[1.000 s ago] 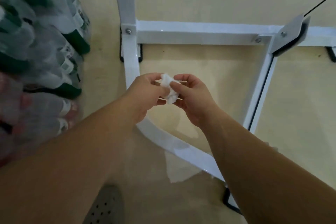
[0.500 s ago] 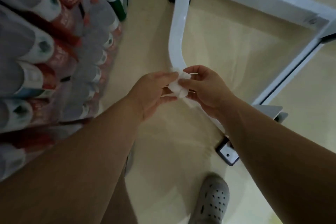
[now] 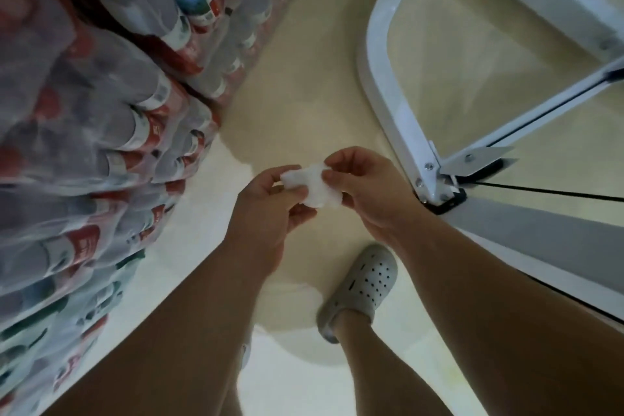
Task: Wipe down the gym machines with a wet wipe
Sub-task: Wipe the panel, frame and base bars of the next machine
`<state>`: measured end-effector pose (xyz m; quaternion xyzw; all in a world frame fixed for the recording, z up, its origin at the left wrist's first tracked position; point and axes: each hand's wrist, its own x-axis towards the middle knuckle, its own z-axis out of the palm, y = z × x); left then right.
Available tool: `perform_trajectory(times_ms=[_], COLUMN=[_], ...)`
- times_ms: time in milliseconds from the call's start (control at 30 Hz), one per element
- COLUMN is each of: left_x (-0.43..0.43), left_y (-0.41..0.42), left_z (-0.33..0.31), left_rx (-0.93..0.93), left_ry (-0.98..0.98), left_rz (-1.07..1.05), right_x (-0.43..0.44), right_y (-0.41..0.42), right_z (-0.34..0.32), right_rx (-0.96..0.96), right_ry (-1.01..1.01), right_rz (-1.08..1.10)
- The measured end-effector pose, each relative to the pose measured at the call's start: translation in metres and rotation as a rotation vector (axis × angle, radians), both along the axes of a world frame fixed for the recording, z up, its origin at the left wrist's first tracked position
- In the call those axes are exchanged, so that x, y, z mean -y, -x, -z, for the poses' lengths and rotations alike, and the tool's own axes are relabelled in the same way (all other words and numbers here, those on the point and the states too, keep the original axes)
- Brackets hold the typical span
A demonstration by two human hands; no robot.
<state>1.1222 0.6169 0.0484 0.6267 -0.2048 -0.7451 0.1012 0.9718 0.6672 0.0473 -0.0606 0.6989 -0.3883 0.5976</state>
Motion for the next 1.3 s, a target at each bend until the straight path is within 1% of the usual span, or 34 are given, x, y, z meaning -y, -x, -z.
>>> perform_trajectory(times_ms=[67, 133, 200, 267, 367, 433, 533, 633, 700, 767, 900, 1000, 1100, 1167, 1300], left_x=[-0.009, -0.017, -0.023, -0.028, -0.033, -0.035, -0.038, -0.039, -0.039, -0.04, -0.053, -0.079, -0.115, -0.146, -0.236], left_y=[-0.014, -0.029, -0.043, -0.055, -0.07, -0.081, -0.096, -0.107, -0.114, -0.12, -0.122, -0.114, -0.099, -0.085, -0.058], left_z=[-0.014, -0.031, -0.057, -0.087, -0.14, -0.176, -0.236, -0.302, -0.35, -0.397, -0.483, -0.532, -0.572, -0.594, -0.623], left_rx=[0.022, 0.088, 0.177, 0.198, 0.083, 0.007, -0.079, -0.104, -0.106, -0.129, -0.221, -0.291, -0.348, -0.399, -0.5], left_ry=[0.004, 0.02, 0.061, 0.102, 0.101, 0.098, 0.085, 0.072, 0.115, 0.189, 0.311, 0.353, 0.395, 0.436, 0.435], left_rz=[0.04, 0.087, 0.106, 0.115, 0.15, 0.195, 0.188, 0.184, 0.207, 0.276, 0.424, 0.529, 0.663, 0.771, 0.93], right_x=[-0.015, -0.027, -0.039, -0.05, -0.062, -0.067, -0.076, -0.085, -0.089, -0.097, -0.127, -0.16, -0.203, -0.242, -0.344], right_y=[-0.01, -0.023, -0.04, -0.056, -0.081, -0.094, -0.11, -0.129, -0.142, -0.154, -0.165, -0.162, -0.156, -0.153, -0.153], right_z=[-0.016, -0.036, -0.059, -0.086, -0.136, -0.175, -0.244, -0.318, -0.37, -0.418, -0.503, -0.553, -0.591, -0.61, -0.632], right_rx=[0.028, 0.031, 0.041, 0.037, 0.021, -0.007, -0.069, -0.115, -0.127, -0.138, -0.279, -0.356, -0.452, -0.502, -0.64], right_ry=[-0.015, -0.033, -0.035, -0.019, 0.019, 0.036, 0.052, 0.073, 0.097, 0.119, 0.186, 0.259, 0.295, 0.311, 0.324], right_rz=[0.031, 0.035, 0.053, 0.023, -0.068, -0.041, 0.002, 0.065, 0.115, 0.161, 0.242, 0.32, 0.335, 0.393, 0.497])
